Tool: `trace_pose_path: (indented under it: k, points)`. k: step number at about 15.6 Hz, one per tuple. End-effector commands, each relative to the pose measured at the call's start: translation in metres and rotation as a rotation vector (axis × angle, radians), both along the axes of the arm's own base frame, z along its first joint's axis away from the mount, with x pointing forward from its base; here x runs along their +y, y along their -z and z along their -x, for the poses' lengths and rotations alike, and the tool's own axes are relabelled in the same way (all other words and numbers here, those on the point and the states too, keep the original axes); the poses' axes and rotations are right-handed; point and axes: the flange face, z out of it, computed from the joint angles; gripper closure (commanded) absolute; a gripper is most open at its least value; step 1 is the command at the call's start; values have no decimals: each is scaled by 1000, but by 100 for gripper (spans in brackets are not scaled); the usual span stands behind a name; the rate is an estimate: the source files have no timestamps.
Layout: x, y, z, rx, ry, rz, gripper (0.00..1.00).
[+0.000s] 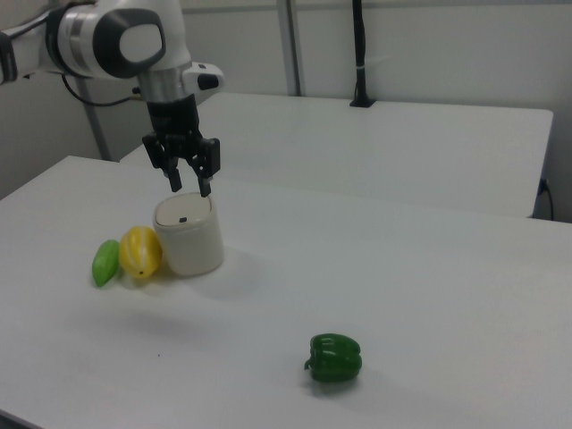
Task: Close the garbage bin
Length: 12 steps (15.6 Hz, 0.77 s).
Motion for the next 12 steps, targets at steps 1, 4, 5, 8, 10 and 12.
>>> trace_pose_path:
  k: [1,4,5,8,10,12]
  points:
    - [-30,-20,26,44,68,-1,0]
    - [-41,-22,37,100,94,-3,0]
    - [-44,-23,39,103,105,-5,0]
    - [-48,-26,39,90,213,6,0]
    - [-56,-30,39,81,237,7,0]
    - [-61,-32,39,77,247,16,0]
